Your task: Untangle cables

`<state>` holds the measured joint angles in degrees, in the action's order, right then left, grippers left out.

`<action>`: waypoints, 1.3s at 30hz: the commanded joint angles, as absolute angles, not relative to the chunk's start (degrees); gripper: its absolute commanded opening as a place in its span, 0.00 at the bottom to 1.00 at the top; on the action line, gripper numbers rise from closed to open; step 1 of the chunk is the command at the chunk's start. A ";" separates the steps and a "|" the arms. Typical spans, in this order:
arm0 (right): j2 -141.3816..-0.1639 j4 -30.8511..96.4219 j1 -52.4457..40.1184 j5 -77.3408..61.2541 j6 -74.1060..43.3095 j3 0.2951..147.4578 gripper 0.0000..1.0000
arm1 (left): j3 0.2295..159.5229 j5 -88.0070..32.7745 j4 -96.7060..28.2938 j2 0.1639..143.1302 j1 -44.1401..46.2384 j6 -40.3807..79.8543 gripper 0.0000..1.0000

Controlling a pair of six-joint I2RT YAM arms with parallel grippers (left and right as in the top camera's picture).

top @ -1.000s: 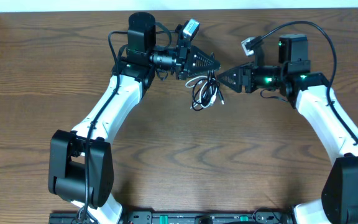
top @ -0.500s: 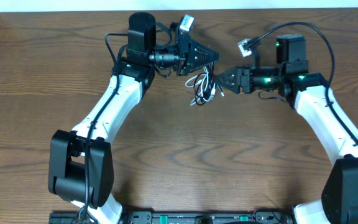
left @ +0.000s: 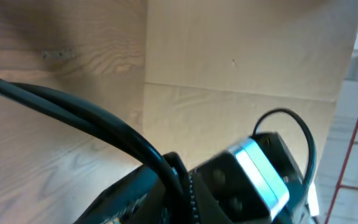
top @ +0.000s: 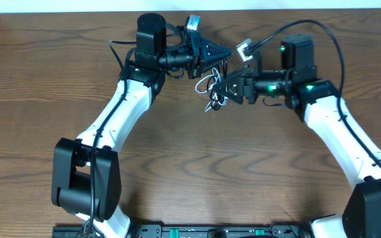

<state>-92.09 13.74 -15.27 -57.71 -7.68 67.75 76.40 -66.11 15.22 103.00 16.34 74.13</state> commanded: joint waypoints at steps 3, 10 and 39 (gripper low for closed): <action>-91.24 12.97 -17.43 -45.91 -11.75 67.75 0.45 | 77.10 -66.43 15.55 103.31 16.64 79.64 0.07; -91.24 11.77 -16.78 -41.93 -15.09 67.75 0.04 | 77.10 -68.86 15.55 103.31 16.69 78.41 0.08; -90.30 12.27 -7.88 -46.70 -23.99 67.75 0.01 | 77.08 -55.88 -22.70 103.31 15.40 26.52 0.98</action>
